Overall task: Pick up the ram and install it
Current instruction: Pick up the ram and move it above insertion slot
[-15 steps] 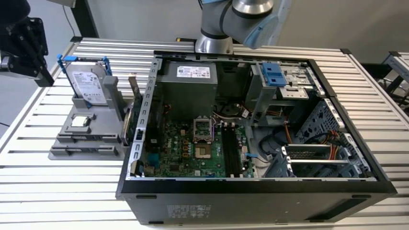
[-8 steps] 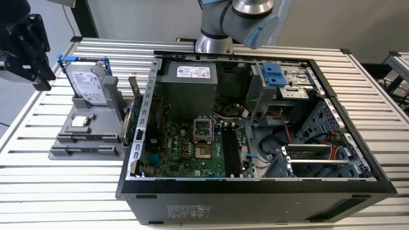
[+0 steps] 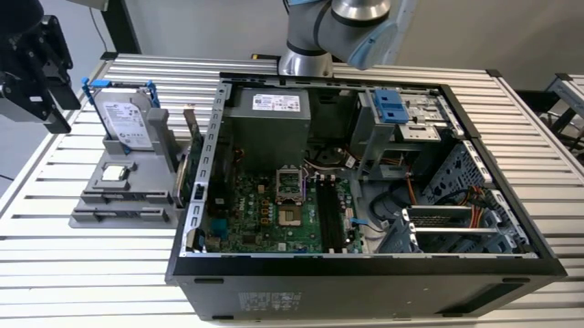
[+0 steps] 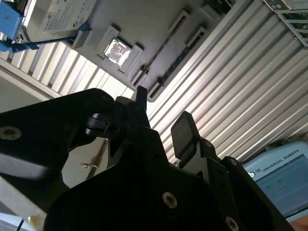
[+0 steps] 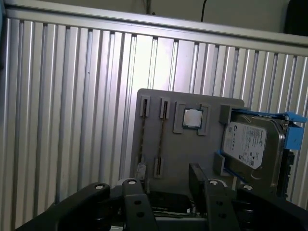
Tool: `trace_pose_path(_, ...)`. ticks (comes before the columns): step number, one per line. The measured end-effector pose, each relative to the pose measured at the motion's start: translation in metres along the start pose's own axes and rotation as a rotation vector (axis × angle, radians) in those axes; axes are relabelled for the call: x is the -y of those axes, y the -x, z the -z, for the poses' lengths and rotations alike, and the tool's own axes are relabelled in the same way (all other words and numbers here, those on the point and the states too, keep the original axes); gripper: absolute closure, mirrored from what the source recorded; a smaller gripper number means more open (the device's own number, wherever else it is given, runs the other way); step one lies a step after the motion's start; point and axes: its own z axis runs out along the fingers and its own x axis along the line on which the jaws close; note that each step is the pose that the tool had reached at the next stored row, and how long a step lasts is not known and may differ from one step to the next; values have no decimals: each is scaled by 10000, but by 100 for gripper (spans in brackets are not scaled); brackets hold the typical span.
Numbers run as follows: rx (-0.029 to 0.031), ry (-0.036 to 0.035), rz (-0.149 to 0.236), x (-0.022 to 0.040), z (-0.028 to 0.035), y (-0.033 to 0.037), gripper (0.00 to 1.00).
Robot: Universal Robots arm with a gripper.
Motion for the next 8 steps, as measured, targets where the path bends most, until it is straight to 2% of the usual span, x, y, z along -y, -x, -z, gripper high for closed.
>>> trace_pose_path(2,0,0,-24,0,-1,0,0)
trace_pose_path(5,3,-15,-261,1,-11,0,0)
trace_pose_path(8,4,-17,-267,0,-14,-1,0)
